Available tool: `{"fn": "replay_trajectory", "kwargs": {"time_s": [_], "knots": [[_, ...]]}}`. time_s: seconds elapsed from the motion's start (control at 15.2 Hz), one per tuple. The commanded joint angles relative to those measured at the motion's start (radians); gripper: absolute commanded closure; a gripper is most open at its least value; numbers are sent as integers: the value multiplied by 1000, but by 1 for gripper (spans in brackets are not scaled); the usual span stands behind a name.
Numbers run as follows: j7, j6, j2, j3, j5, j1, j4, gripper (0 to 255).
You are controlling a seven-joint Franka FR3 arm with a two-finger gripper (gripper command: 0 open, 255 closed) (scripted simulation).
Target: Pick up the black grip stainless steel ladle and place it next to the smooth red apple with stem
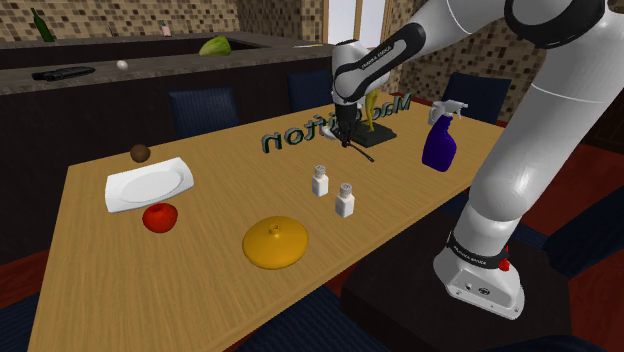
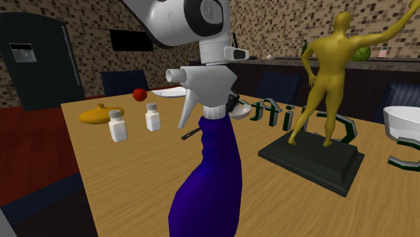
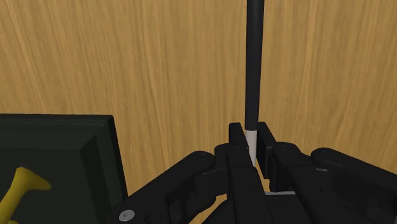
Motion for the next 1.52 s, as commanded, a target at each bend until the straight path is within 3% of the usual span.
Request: {"fn": "replay_trajectory", "kwargs": {"time_s": [0.0, 1.12, 1.45], "knots": [[1, -28, -11, 3, 2, 3, 16, 255], [-23, -245, -89, 8, 15, 7, 156, 255], [97, -261, -116, 82, 29, 61, 131, 255]]}}
